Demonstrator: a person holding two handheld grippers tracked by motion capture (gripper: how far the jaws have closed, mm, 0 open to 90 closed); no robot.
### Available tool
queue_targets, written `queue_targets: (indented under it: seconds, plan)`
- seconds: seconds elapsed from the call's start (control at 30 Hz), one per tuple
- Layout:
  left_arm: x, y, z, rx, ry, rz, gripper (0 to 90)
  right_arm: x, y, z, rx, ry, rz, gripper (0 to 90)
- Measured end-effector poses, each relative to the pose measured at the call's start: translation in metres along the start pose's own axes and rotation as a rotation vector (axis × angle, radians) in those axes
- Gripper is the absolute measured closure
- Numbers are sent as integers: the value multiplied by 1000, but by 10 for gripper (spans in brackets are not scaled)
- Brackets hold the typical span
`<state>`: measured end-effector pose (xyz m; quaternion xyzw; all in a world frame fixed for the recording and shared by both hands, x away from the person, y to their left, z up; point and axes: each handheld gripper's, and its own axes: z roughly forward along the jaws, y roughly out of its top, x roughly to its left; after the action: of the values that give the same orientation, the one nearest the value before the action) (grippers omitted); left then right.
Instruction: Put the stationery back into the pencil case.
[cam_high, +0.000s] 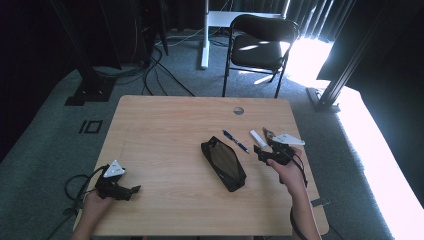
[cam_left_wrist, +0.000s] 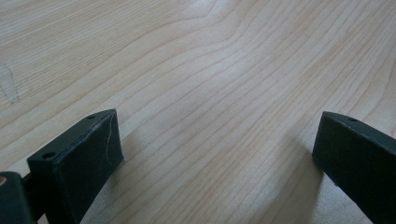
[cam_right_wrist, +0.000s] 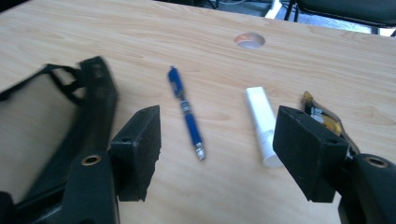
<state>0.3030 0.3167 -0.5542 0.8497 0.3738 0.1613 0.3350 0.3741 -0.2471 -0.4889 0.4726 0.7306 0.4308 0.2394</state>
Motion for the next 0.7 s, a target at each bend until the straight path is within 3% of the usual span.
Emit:
queue_targets:
  seconds: [0.33, 0.7]
  plan:
    - [0, 0, 0, 0, 0, 0, 16, -26, 10, 45, 56, -50, -13, 386]
    - [0, 0, 0, -1, 0, 0, 16, -42, 16, 80, 139, -60, 8, 504]
